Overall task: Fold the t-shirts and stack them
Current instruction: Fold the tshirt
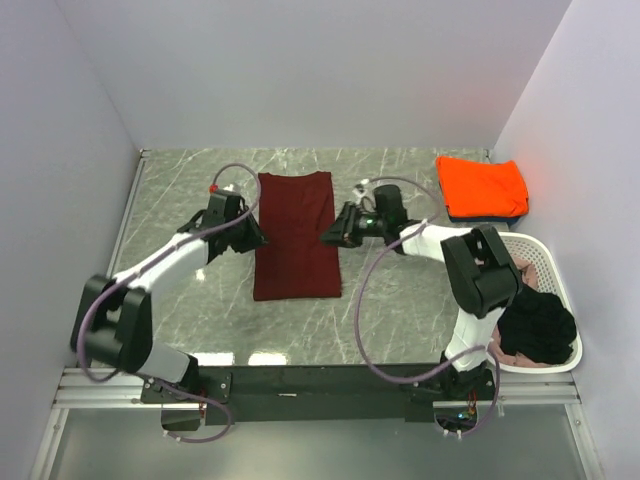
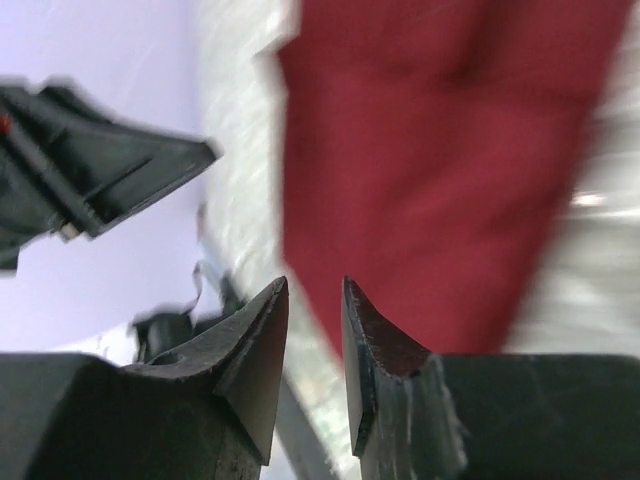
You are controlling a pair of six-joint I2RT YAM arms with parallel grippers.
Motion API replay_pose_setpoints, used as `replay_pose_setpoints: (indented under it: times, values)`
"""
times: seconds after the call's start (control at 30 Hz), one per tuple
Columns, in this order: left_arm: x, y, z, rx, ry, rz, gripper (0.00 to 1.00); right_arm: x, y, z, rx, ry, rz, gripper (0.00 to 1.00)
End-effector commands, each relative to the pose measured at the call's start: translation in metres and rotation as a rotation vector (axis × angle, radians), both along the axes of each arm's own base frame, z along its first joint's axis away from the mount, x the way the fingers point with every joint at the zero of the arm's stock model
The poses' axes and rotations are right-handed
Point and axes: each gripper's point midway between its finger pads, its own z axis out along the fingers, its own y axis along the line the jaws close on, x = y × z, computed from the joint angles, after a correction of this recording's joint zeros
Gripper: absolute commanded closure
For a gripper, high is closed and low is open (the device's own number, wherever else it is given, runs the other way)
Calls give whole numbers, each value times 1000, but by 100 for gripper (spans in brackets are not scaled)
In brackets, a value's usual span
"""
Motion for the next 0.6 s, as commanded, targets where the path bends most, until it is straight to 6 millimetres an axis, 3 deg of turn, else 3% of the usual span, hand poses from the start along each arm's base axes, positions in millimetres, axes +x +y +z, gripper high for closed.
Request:
replay_pose_setpoints:
  times: [0.0, 0.07, 0.13, 0.2, 0.27, 0.3, 0.33, 0.4, 0.43, 0.57]
  values:
    - [-39, -19, 2, -44, 21, -60, 71, -48, 48, 43, 102, -82, 161, 64]
    - [-48, -27, 2, -77, 7, -69, 71, -64, 61, 41, 124, -79, 197, 64]
    - [-64, -31, -16, -74, 48, -81, 71, -78, 71, 32, 121, -50, 211, 64]
    - [-77, -33, -36, -93, 91, -76, 72, -86, 74, 14, 118, -7, 210, 64]
    - [-87, -30, -56, -107, 132, -52, 73, -94, 70, -18, 83, 59, 203, 64]
    - [-91, -29, -62, -109, 147, -44, 73, -97, 68, -31, 70, 90, 198, 64]
    - [-96, -28, -70, -108, 169, -35, 74, -106, 58, -56, 42, 155, 185, 64]
    - [-108, -23, -83, -112, 210, -10, 75, -112, 50, -71, 56, 197, 157, 64]
    - [-110, -21, -85, -110, 214, 3, 75, -127, 38, -90, 40, 257, 138, 64]
    - [-129, -6, -95, -93, 245, 58, 76, -134, 8, -105, 44, 300, 57, 64]
